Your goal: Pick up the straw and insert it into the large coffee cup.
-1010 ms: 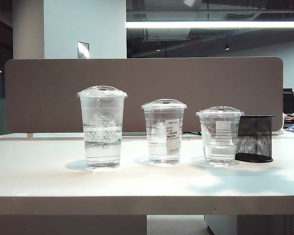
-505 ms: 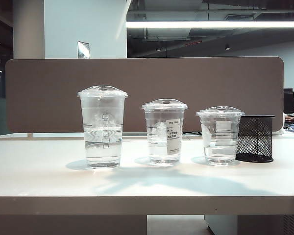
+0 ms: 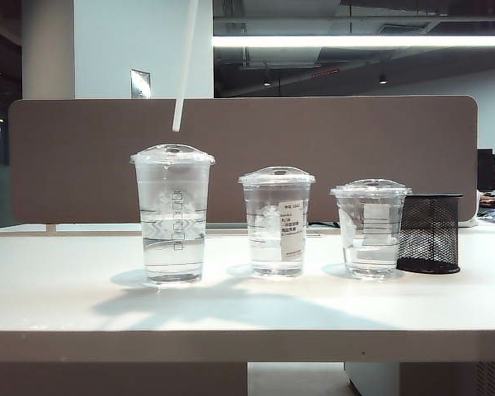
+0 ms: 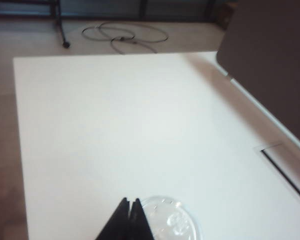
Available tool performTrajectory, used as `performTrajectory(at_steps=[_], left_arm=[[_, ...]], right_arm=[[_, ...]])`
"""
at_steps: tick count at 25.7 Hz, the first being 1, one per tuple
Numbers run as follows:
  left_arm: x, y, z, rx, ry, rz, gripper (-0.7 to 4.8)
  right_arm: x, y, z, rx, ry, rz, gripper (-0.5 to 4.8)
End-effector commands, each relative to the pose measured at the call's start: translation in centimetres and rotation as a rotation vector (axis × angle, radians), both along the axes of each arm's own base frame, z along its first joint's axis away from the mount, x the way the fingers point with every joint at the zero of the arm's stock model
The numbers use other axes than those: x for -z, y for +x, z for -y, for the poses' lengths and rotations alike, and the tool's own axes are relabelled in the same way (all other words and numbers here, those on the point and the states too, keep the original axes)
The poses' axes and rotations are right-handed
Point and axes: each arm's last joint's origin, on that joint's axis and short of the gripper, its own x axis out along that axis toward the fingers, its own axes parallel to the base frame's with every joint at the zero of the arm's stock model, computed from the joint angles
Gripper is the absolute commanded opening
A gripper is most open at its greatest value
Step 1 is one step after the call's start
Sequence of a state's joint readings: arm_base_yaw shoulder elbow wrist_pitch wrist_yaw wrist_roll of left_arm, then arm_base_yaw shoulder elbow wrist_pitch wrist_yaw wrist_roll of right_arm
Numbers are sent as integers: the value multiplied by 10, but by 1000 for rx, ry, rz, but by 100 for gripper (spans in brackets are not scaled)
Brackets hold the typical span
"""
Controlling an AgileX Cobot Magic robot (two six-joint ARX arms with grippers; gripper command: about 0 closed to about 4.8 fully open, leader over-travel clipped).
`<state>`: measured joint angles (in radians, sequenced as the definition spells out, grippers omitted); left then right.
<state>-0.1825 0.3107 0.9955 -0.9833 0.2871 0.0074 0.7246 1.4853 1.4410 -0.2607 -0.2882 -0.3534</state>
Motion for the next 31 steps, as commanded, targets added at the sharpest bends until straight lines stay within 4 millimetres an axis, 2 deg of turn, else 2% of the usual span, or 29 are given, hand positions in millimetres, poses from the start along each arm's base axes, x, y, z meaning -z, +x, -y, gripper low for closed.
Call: performTrajectory(at_steps=[1,14,31], left_arm=[[-2,0,0,4,0,16,-2],[-2,0,0,4,-1,16,-2],[-2,0,0,5,-1,16,-2]], right_arm=[[-1,1,0,3,-4,8,-1],[8,0,-14,-39,-14,-9,-1],[12,2,-14,17,-43,-12,-1]])
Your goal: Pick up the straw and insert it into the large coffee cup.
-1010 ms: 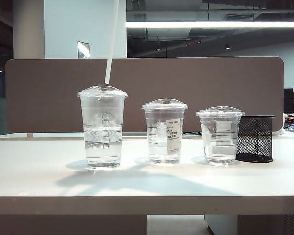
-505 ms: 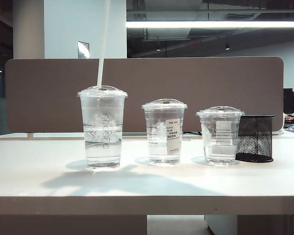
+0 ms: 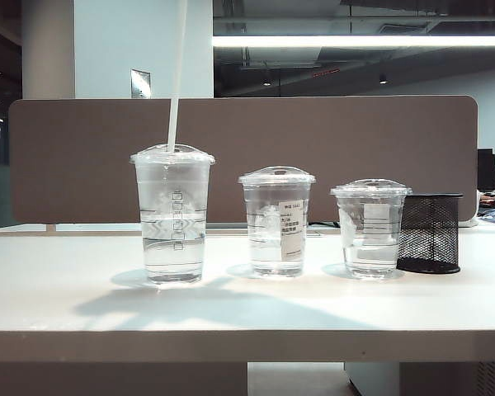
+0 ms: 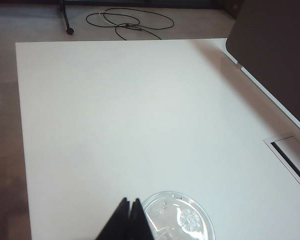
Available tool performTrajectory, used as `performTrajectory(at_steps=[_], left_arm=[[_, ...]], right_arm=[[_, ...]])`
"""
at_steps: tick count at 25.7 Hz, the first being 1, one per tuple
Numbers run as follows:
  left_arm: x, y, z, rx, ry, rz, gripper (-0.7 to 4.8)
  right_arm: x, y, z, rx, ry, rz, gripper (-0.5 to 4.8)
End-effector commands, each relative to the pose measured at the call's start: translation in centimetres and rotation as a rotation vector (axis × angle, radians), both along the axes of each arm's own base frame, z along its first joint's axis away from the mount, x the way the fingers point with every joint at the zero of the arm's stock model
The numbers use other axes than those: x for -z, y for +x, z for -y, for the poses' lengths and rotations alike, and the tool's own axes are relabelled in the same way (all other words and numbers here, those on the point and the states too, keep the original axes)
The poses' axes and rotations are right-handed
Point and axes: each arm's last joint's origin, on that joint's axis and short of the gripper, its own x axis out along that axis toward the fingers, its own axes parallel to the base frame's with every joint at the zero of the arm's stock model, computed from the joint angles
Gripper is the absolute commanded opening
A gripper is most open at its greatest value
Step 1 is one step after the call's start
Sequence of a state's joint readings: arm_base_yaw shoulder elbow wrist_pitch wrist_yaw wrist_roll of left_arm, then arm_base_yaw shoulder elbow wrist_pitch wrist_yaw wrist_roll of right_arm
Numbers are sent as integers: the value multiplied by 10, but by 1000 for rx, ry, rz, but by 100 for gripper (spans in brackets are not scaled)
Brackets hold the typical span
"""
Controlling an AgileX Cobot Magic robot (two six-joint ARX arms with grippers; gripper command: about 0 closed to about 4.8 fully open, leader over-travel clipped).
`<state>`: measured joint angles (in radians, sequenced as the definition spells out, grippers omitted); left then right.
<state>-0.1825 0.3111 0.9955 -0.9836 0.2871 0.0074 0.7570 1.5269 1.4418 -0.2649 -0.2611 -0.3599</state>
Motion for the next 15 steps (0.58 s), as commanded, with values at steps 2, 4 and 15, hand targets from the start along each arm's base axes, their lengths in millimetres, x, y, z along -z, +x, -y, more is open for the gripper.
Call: performTrajectory(at_steps=[2,4,15], left_arm=[[-2,0,0,5,-1,17,-2],[-2,0,0,5,-1,17,-2],[-2,0,0,5,-1,17,-2]], right_arm=[[-1,0,1,21,-7,4,-1],[-1,0,1,23,-8,3,-1],[28,24,-20,25,-21,-9,0]])
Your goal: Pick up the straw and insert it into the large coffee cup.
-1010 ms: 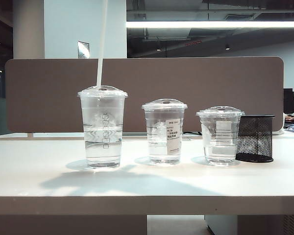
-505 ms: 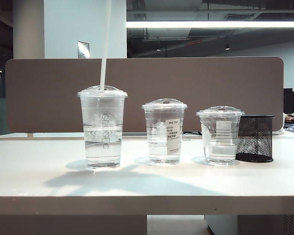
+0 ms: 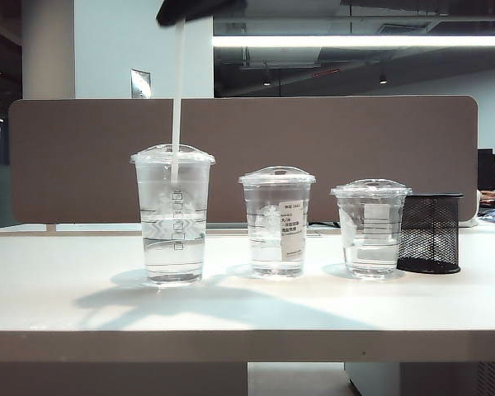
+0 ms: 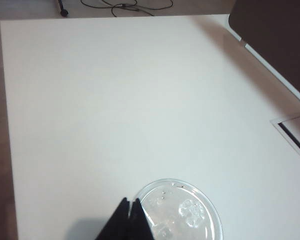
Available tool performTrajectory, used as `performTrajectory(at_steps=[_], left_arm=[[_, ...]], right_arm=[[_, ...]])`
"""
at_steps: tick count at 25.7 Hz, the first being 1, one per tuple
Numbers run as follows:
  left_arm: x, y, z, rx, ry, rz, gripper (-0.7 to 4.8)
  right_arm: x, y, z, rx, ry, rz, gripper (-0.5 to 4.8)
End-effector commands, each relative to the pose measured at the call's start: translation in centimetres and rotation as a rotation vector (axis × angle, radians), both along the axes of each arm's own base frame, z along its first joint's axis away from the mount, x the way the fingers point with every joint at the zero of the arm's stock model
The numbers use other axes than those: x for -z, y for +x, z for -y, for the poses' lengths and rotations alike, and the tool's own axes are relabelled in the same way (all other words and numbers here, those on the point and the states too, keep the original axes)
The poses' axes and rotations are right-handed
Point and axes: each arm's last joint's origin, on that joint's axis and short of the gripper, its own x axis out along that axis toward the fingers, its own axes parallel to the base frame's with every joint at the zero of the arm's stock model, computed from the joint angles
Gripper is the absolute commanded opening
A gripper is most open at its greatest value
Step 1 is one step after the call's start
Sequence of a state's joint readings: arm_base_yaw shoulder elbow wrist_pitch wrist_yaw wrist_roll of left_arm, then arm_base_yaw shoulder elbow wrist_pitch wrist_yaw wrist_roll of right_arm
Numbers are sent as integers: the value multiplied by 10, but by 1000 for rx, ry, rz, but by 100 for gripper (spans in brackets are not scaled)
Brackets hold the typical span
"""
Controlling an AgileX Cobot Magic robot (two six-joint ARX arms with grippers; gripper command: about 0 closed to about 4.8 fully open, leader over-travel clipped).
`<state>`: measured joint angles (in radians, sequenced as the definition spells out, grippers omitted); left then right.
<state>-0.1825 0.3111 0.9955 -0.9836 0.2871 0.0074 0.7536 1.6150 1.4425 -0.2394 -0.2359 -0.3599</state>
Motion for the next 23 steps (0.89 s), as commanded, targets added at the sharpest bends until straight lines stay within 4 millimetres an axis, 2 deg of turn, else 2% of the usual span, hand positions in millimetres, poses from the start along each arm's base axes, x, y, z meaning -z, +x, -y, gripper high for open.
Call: performTrajectory(at_steps=[1,4,8,10,11,13,18,19,20,21,22,23], left_arm=[[-2,0,0,5,-1,17,-2],[-2,0,0,5,-1,19,-2],[-2,0,0,5,-1,17,-2],[-2,0,0,5,-1,17,-2],[-2,0,0,5,-1,17,-2],[-2,0,0,5,-1,17,-2],[-2,0,0,5,-1,16,-2],[-2,0,0,5,-1,17,-2],[-2,0,0,5,-1,17,-2],[-2,0,0,5,-1,17,-2],[-2,0,0,5,-1,18,-2],[-2,0,0,5,-1,20,-2]], right_arm=[[4,8,-7,-2,30,32,3],[16,19,-13,8,31,33,146],[21,23,-14,28,25,37,371],[20,24,-13,59,21,52,456],[18,24,-13,73,21,59,479],[11,21,-9,97,28,80,479],[-35,-6,10,104,122,171,479],[-48,-15,17,109,147,185,449],[-58,-23,24,116,165,197,384],[-67,-31,31,123,176,212,289],[-88,-51,51,125,204,238,66],[-96,-60,60,126,217,250,14]])
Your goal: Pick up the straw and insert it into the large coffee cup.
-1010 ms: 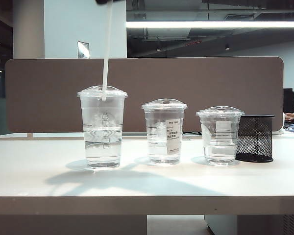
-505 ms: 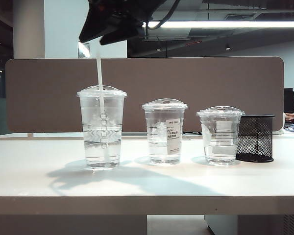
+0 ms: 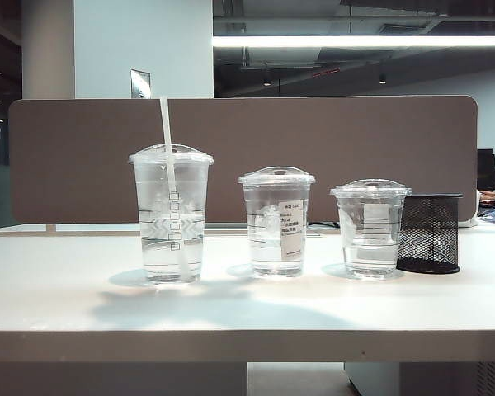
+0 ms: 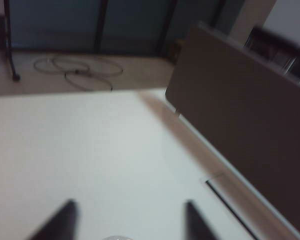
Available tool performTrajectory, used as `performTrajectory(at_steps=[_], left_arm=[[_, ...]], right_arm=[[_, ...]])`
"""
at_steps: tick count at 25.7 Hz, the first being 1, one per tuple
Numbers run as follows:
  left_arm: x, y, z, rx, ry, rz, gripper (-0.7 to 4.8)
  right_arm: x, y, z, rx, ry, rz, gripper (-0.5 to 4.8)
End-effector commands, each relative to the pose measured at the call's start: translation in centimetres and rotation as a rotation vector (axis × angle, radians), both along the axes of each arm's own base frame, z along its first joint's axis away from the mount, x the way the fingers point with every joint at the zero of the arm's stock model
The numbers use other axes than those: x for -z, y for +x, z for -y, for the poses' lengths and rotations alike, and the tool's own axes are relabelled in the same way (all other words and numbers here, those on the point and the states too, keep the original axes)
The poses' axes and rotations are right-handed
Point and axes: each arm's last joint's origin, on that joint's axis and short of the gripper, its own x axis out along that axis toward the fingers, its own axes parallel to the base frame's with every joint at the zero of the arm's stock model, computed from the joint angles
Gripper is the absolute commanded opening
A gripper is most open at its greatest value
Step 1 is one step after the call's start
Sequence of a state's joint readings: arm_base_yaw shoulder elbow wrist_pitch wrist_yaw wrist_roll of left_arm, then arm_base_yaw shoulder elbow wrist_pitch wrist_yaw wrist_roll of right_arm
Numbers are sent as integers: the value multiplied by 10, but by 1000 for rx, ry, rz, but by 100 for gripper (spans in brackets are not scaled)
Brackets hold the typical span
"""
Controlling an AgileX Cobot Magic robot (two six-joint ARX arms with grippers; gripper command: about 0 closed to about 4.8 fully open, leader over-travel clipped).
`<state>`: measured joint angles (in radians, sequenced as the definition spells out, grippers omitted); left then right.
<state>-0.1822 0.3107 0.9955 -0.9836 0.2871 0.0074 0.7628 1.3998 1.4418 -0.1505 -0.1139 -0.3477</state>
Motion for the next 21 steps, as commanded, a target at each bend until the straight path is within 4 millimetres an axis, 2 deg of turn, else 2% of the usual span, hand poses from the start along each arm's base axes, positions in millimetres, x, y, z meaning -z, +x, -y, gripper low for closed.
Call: performTrajectory(at_steps=[1,5,6,11,14,17,18,21], left_arm=[[-3,0,0,4,-3,29,-2],[-8,2,0,4,-14,88,-2],[-11,3,1,0,-18,118,-2],[-12,17,1,-64,-27,234,-2],[-4,33,4,-65,-45,307,-2],[12,51,8,-61,-80,343,-2],[28,63,10,-54,-106,340,-2],[53,78,13,-57,-155,323,-2]], right_arm=[[-28,-29,31,19,40,35,-7],[-54,-65,77,103,83,85,-6],[-63,-84,98,144,105,109,-7],[-66,-121,133,216,175,180,-7],[-52,-138,150,239,210,216,-6],[-27,-151,162,244,235,241,-7],[-7,-159,168,244,247,252,-7],[24,-168,175,244,248,253,-7]])
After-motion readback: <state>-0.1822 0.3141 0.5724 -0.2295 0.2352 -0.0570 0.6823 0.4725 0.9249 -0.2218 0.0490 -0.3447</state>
